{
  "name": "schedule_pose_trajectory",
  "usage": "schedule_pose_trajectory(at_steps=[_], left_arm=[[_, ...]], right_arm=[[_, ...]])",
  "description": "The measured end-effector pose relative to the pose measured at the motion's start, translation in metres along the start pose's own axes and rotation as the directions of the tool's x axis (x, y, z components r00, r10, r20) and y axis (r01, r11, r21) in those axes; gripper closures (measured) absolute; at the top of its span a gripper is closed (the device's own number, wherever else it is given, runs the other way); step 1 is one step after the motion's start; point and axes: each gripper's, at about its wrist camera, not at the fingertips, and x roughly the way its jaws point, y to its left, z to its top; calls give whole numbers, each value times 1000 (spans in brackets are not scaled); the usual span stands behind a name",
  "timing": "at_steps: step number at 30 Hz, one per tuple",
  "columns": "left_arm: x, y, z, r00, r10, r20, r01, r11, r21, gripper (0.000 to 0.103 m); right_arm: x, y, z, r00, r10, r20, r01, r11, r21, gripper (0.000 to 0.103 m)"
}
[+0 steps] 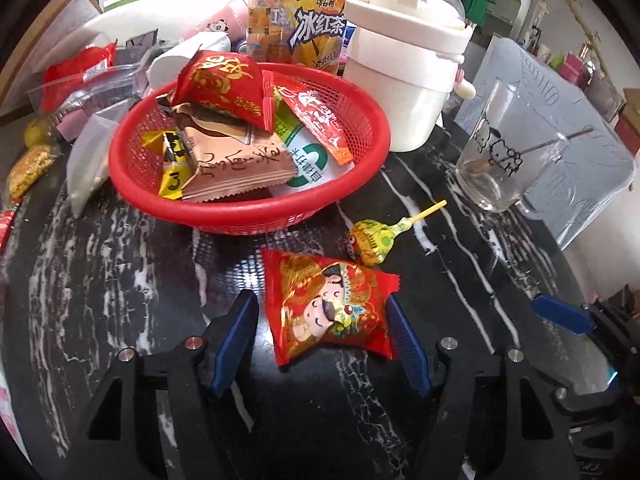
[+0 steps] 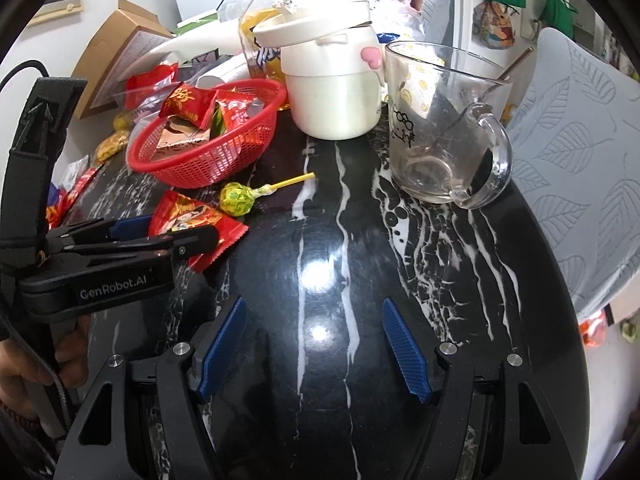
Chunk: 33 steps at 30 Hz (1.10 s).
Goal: Organize snacks
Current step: 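Grasp the red candy bag with the left gripper while the right gripper grasps the green lollipop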
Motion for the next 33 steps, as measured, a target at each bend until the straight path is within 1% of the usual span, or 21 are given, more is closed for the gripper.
schedule_pose_trajectory(at_steps=[1, 2, 4, 8, 13, 20, 22, 23, 24, 27, 33], left_arm=[[-1, -2, -1, 1000, 6, 5, -6, 1000, 8, 38], [-1, -2, -2, 1000, 7, 11, -7, 1000, 14, 43], [-1, -5, -3, 1000, 4, 15, -4, 1000, 24, 51], [-6, -5, -4, 999, 1, 32, -2, 999, 33, 59], [-14, 7, -6, 1000, -10, 29, 10, 1000, -1, 59], [-33, 31, -15, 998, 28, 56, -25, 998, -63, 59], [-36, 36, -17, 997, 36, 63, -31, 996, -83, 59], [-38, 40, -18, 997, 36, 67, -29, 995, -94, 59], [-40, 43, -18, 997, 33, 70, -26, 994, -104, 59], [-41, 51, -17, 996, 38, 82, -27, 992, -122, 59], [-46, 64, -14, 994, 30, 108, -15, 990, -139, 59]], right_arm=[[0, 0, 0, 1000, 7, 0, -7, 1000, 4, 32], [0, 0, 0, 1000, 12, 0, -12, 1000, 7, 32], [0, -1, 0, 1000, 20, -1, -20, 1000, 14, 32], [-1, 0, 1, 1000, 18, 1, -18, 1000, 14, 32], [0, 4, 7, 1000, 26, 10, -26, 1000, 8, 32], [13, 17, 24, 1000, 24, 20, -23, 1000, -18, 32], [19, 21, 30, 999, 28, 24, -27, 999, -29, 28], [23, 24, 34, 999, 29, 28, -28, 999, -36, 22], [24, 25, 36, 999, 31, 35, -29, 999, -40, 17], [31, 31, 45, 998, 27, 59, -23, 998, -64, 15], [52, 43, 61, 998, 13, 60, -6, 994, -108, 10]])
